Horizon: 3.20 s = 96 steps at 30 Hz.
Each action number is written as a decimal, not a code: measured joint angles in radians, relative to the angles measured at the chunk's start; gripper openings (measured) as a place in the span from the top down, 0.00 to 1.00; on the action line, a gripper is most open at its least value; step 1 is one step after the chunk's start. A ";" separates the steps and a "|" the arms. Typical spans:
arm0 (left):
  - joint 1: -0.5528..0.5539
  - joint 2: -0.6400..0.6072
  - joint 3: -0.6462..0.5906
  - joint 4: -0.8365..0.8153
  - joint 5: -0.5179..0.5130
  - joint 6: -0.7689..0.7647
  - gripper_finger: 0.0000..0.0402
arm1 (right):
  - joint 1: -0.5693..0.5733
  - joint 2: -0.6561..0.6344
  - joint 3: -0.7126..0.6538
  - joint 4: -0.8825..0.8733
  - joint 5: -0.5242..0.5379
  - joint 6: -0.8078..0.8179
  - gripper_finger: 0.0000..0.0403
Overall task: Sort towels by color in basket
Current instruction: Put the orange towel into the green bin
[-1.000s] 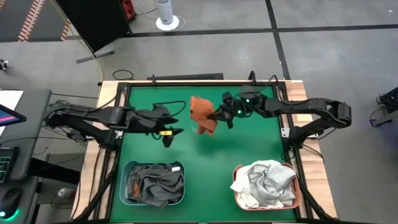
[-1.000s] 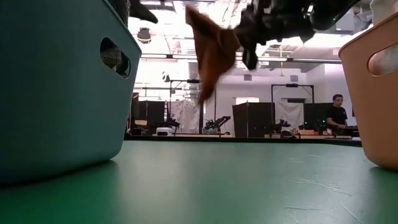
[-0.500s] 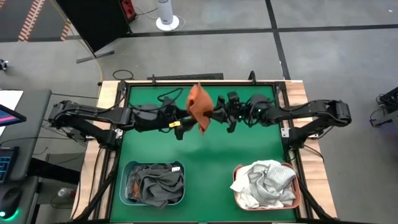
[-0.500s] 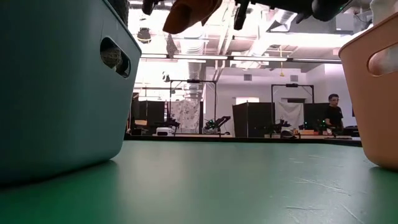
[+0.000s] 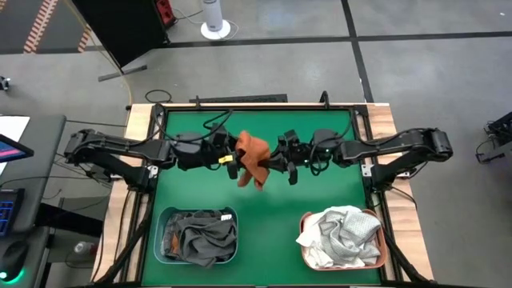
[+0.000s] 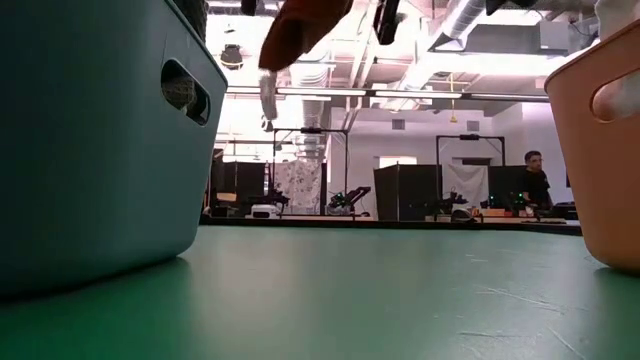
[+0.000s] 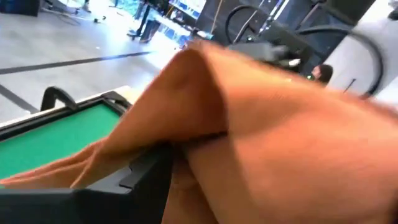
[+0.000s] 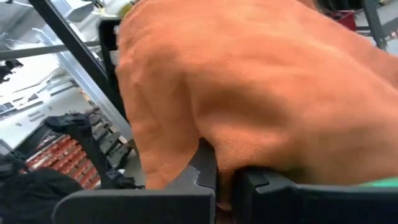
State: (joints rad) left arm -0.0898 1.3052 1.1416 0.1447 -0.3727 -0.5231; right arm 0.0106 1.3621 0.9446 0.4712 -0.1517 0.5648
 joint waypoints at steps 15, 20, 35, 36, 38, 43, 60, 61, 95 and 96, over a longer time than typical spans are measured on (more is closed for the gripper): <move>0.008 0.067 0.000 0.119 0.092 -0.022 0.98 | 0.022 0.000 0.007 -0.119 -0.005 0.011 0.74; 0.023 0.005 0.000 0.115 0.348 -0.043 0.99 | 0.022 -0.002 0.007 -0.124 -0.053 0.014 0.55; -0.124 -0.196 0.000 -0.299 0.896 -0.346 1.00 | -0.022 -0.004 0.007 -0.113 -0.143 0.096 0.26; -0.148 -0.209 0.000 -0.346 0.906 -0.352 1.00 | -0.026 -0.004 0.007 -0.135 -0.144 0.110 0.26; -0.199 -0.235 0.000 -0.404 0.928 -0.388 1.00 | -0.030 -0.003 0.007 -0.182 -0.152 0.133 0.26; -0.322 -0.296 0.000 -0.502 0.935 -0.511 1.00 | -0.040 -0.003 0.007 -0.293 -0.164 0.186 0.26; -0.451 -0.363 0.000 -0.682 0.776 -0.619 1.00 | -0.009 -0.003 0.007 -0.283 -0.110 0.196 0.27; -0.451 -0.357 0.000 -0.686 0.755 -0.599 1.00 | -0.004 -0.003 0.007 -0.284 -0.110 0.198 0.27; -0.597 0.374 0.005 -0.982 0.172 -0.335 1.00 | 0.061 -0.212 0.006 -0.292 -0.030 0.213 0.27; -0.597 0.387 0.005 -0.986 0.168 -0.344 1.00 | 0.064 -0.222 0.006 -0.292 -0.022 0.207 0.27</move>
State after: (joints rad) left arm -0.6872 1.6917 1.1469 -0.8414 -0.2045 -0.8668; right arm 0.0747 1.1404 0.9508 0.1787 -0.1735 0.7718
